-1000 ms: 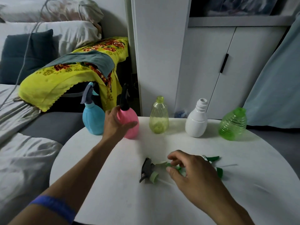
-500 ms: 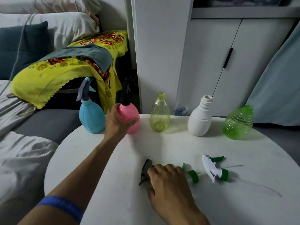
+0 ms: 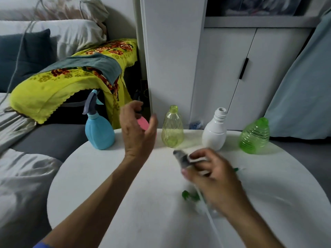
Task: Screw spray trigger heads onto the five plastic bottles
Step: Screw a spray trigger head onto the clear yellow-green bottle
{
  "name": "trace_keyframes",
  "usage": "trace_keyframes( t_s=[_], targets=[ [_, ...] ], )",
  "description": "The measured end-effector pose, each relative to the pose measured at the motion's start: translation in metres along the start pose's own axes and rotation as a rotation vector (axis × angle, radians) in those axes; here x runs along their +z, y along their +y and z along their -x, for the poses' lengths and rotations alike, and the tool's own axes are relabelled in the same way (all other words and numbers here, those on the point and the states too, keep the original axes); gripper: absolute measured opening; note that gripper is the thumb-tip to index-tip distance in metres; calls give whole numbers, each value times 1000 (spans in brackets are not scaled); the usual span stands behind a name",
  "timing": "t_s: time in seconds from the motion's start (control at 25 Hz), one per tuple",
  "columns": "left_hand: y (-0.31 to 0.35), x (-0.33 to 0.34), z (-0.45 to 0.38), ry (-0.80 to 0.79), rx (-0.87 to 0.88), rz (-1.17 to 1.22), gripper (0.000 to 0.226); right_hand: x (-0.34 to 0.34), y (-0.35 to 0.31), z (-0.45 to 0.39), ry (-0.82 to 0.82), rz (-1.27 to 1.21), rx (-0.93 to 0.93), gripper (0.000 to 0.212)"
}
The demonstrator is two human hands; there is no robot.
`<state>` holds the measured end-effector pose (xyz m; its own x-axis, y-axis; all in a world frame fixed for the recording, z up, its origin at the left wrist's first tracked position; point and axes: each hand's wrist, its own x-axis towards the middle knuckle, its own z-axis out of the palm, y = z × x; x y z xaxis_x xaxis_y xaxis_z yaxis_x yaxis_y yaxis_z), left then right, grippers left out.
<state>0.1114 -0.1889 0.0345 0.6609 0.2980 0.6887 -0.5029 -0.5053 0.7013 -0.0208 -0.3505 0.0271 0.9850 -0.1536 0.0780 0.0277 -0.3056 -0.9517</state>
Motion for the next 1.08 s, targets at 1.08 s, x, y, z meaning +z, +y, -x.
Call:
trace_keyframes(
  t_s=[1.08],
  targets=[
    [40, 34, 2, -391, -399, 301, 71, -99, -7, -6, 370, -595, -139, 31]
  ],
)
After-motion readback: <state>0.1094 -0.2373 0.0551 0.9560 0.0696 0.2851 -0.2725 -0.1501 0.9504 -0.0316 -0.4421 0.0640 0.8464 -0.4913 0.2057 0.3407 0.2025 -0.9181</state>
